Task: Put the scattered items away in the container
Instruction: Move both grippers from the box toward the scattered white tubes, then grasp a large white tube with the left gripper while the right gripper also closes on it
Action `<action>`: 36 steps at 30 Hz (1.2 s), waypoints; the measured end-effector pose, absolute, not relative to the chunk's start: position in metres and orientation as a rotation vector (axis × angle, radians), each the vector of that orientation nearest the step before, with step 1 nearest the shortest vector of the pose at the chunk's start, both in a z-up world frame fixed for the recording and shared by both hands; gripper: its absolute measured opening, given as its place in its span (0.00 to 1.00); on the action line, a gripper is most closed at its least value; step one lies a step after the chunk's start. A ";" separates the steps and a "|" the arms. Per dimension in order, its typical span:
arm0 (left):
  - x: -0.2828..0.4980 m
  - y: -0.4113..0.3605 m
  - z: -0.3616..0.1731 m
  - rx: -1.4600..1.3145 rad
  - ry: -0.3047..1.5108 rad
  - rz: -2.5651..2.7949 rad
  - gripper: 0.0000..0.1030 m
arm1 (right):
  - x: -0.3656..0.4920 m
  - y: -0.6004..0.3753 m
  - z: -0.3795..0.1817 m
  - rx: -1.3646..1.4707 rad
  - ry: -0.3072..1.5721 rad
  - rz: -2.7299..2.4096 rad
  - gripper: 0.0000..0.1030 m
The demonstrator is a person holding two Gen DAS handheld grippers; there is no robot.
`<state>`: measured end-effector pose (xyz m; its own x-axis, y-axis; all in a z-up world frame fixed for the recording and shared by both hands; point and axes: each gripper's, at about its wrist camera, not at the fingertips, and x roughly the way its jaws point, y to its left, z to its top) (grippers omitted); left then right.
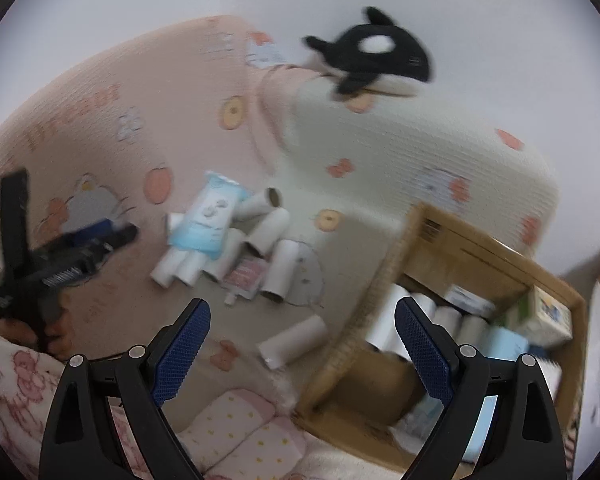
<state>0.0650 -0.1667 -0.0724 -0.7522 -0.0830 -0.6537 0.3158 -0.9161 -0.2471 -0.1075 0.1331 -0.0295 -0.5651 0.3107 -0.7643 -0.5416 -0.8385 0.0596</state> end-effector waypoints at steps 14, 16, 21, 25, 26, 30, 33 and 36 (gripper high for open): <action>0.059 -0.167 -0.152 1.081 0.722 -2.812 0.78 | -0.191 0.143 -0.086 -1.096 0.776 2.337 0.82; 0.053 -0.172 -0.164 1.094 0.755 -2.816 0.78 | -0.198 0.146 -0.104 -1.119 0.863 2.279 0.77; 0.049 -0.181 -0.180 1.101 0.840 -2.825 0.75 | -0.213 0.150 -0.145 -1.236 0.945 2.111 0.66; 0.048 -0.189 -0.192 1.115 0.899 -2.820 0.73 | -0.209 0.160 -0.179 -1.238 1.062 1.865 0.57; 0.048 -0.191 -0.195 1.109 0.942 -2.824 0.72 | -0.209 0.162 -0.187 -1.246 1.070 1.817 0.57; 0.045 -0.201 -0.209 1.134 1.117 -2.781 0.65 | -0.209 0.165 -0.206 -1.234 0.993 1.690 0.57; 0.042 -0.207 -0.215 1.140 1.229 -2.759 0.65 | -0.210 0.167 -0.216 -1.237 1.020 1.653 0.57; 0.040 -0.209 -0.216 1.137 1.263 -2.758 0.65 | -0.207 0.171 -0.232 -1.242 1.093 1.588 0.57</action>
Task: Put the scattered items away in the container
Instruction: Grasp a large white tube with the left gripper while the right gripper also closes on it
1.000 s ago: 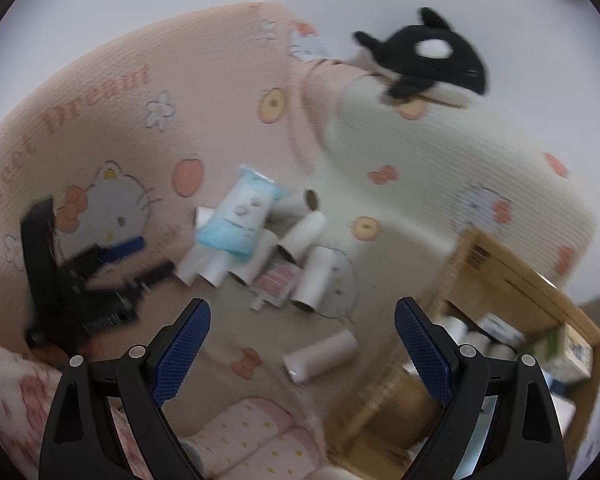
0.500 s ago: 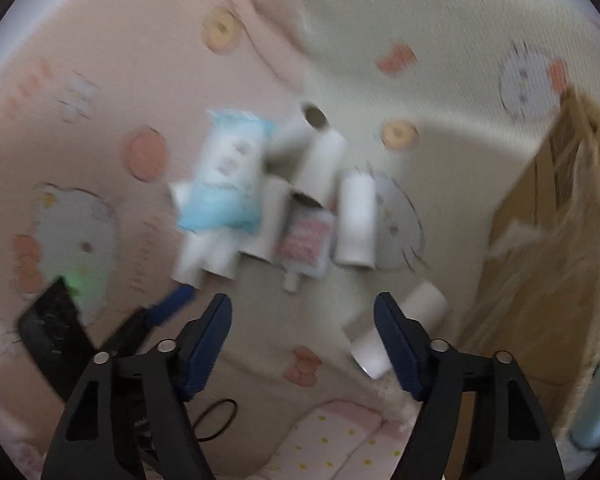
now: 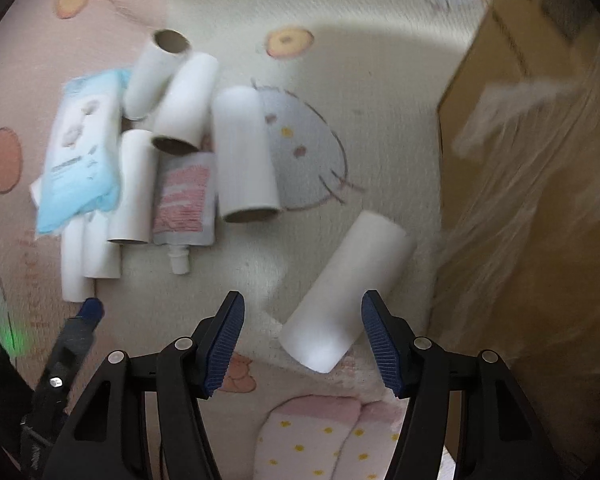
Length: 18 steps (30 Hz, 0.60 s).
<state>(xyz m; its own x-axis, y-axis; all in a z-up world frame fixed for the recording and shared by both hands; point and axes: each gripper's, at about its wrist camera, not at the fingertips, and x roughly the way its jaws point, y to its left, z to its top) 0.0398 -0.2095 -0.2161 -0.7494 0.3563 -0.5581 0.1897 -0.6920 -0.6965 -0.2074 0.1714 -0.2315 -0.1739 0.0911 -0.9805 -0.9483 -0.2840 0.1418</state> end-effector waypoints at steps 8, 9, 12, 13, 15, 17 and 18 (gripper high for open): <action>0.023 -0.205 -0.215 -1.068 -1.132 2.498 0.65 | -0.205 0.182 -0.255 -1.232 1.074 1.539 0.57; 0.021 -0.203 -0.216 -1.078 -1.127 2.475 0.65 | -0.204 0.182 -0.260 -1.222 1.102 1.546 0.57; 0.012 -0.194 -0.219 -1.126 -1.097 2.435 0.65 | -0.210 0.179 -0.270 -1.222 1.098 1.628 0.57; 0.010 -0.192 -0.219 -1.135 -1.089 2.433 0.65 | -0.213 0.176 -0.271 -1.222 1.043 1.674 0.57; 0.005 -0.188 -0.222 -1.155 -1.082 2.411 0.65 | -0.219 0.168 -0.269 -1.225 0.945 1.747 0.57; 0.000 -0.184 -0.226 -1.183 -1.077 2.385 0.65 | -0.220 0.164 -0.268 -1.215 0.897 1.791 0.57; -0.003 -0.181 -0.227 -1.199 -1.063 2.378 0.65 | -0.220 0.163 -0.268 -1.208 0.879 1.808 0.57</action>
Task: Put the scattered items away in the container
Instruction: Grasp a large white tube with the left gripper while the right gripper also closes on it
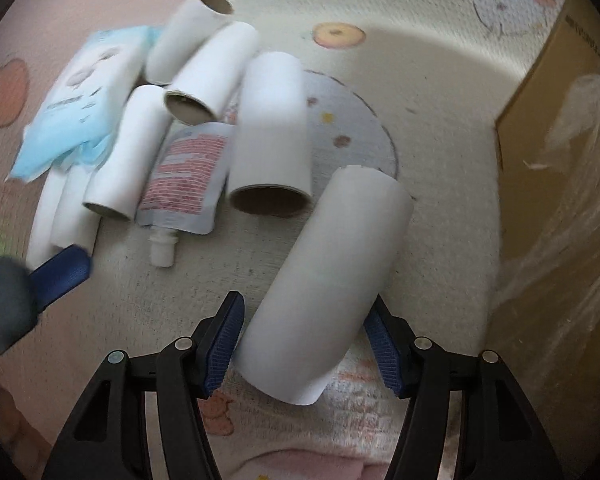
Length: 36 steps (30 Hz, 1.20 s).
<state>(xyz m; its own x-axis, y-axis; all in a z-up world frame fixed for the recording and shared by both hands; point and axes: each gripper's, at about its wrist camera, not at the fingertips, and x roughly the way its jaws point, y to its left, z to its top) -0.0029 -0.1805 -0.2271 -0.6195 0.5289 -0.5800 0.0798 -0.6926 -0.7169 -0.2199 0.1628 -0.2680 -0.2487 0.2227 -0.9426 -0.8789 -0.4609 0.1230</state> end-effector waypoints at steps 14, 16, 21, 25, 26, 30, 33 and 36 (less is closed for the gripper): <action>-0.058 -0.154 -0.256 -1.398 -0.967 2.202 0.65 | -0.197 0.147 -0.267 -0.968 0.782 1.971 0.57; -0.064 -0.154 -0.258 -1.398 -0.991 2.182 0.65 | -0.198 0.147 -0.268 -0.962 0.779 1.982 0.57; -0.073 -0.156 -0.269 -1.423 -1.100 2.090 0.65 | -0.199 0.133 -0.276 -0.943 0.785 2.001 0.57; -0.075 -0.152 -0.274 -1.450 -1.137 2.063 0.65 | -0.195 0.134 -0.280 -0.944 0.788 2.015 0.58; -0.075 -0.150 -0.275 -1.461 -1.128 2.058 0.65 | -0.194 0.134 -0.279 -0.945 0.794 2.017 0.58; -0.073 -0.140 -0.275 -1.494 -1.074 2.059 0.65 | -0.198 0.138 -0.282 -0.950 0.818 2.035 0.58; -0.069 -0.134 -0.273 -1.504 -1.016 2.093 0.64 | -0.196 0.136 -0.282 -0.935 0.852 2.063 0.58; -0.065 -0.130 -0.270 -1.550 -0.897 2.146 0.52 | -0.195 0.134 -0.282 -0.926 0.848 2.084 0.58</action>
